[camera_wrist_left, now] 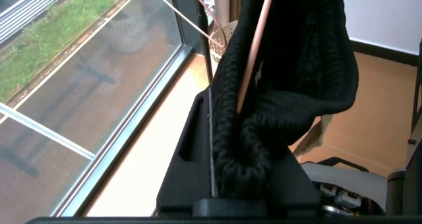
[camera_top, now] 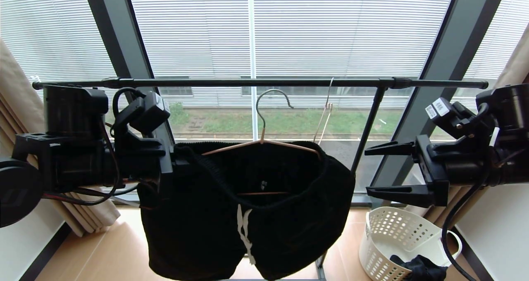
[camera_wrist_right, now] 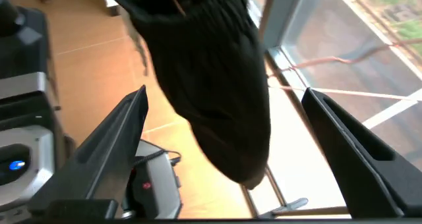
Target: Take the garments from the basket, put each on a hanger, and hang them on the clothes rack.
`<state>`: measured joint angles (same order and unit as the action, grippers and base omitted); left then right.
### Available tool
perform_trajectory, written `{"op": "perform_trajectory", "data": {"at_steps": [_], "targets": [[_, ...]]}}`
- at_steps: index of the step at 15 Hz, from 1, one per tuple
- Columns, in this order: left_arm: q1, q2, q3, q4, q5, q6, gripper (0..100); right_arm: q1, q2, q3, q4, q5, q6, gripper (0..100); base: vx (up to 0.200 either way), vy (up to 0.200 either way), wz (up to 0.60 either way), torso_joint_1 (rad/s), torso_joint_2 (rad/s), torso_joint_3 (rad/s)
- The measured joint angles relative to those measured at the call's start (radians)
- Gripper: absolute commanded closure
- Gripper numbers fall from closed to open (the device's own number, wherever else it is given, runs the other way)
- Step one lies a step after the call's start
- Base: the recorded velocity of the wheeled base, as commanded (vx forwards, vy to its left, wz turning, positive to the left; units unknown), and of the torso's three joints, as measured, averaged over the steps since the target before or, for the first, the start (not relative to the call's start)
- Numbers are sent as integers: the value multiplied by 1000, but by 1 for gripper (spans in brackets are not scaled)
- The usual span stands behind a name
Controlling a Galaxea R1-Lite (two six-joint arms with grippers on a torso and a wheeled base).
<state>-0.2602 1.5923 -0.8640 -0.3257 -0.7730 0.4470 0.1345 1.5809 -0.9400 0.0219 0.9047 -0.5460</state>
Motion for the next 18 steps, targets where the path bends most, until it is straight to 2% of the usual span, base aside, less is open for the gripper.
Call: {"op": "perform_trajectory", "data": {"at_steps": [3, 5, 8, 11, 13, 18], "targets": [[3, -38, 0, 0, 0, -21, 100, -36, 40, 145, -286, -19, 18, 0, 0, 0, 0, 0, 0, 0], [1, -54, 3, 0, 0, -25, 100, -47, 89, 214, -371, -22, 30, 0, 0, 0, 0, 0, 0, 0], [0, -67, 3, 0, 0, -29, 100, -42, 142, 271, -381, -23, 30, 0, 0, 0, 0, 0, 0, 0], [-4, -70, 3, 0, 0, -35, 100, 10, 187, 288, -383, -25, 31, 0, 0, 0, 0, 0, 0, 0], [-5, -71, 3, -1, 0, -59, 100, 53, 232, 273, -395, -43, 50, 0, 0, 0, 0, 0, 0, 0], [-6, -72, 2, -1, 1, -63, 100, 128, 331, 217, -469, -57, 116, 0, 0, 0, 0, 0, 0, 0]]}}
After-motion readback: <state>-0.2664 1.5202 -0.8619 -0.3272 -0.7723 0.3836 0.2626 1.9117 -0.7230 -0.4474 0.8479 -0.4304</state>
